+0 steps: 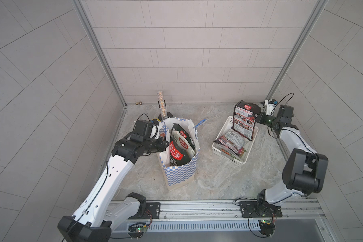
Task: Place the condiment packets inside the bag
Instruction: Pick up the condiment packet from the storage box, then place the condiment packet in the paper bag.
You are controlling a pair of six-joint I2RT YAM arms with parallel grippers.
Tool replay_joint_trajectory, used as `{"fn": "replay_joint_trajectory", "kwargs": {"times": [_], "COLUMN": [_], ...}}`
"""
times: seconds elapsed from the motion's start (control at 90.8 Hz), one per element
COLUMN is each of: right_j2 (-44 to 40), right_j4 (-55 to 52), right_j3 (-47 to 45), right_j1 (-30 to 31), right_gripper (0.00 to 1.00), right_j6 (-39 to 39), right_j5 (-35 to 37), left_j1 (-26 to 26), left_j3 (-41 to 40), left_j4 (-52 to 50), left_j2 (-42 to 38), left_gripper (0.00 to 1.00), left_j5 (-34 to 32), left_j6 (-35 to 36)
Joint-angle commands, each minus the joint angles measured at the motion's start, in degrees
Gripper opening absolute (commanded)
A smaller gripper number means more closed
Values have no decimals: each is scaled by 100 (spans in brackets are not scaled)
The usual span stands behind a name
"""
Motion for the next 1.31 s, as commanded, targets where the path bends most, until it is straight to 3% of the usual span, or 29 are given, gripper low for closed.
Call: {"fn": "replay_joint_trajectory", "kwargs": {"times": [0.0,0.077,0.209,0.341,0.506,0.66,1.035,1.299], "right_j2": [-886,-1303,-1915,-2412,-3067,-3428,-3095,-2382], "right_j4": [-150,-194,-368,-814,-1202,-881,814,1608], "right_j3": [-95,-246,-185,237,857,1240,1380,1214], "right_j1": [472,822,1096,1599,2897,4026,6178,6730], "right_gripper": [0,0,0,0,0,0,0,0], "right_j6": [90,233,508,547,488,670,1213,1757], "right_j5": [1201,1940,2569,2606,2457,2130,1726,1978], "left_j1": [-14,-16,-19,-18,-15,-13,-22,-22], "left_j3": [120,127,144,132,136,212,382,-5], "left_j4": [-47,-44,-61,-116,-123,87,315,491], "left_j2": [1,-1,-34,-67,-126,-202,-66,-324], "left_gripper": [0,0,0,0,0,0,0,0], "left_j5": [-80,-52,16,-17,-115,-98,-152,-25], "left_j6": [-6,-34,-32,-14,-27,-167,-404,-407]}}
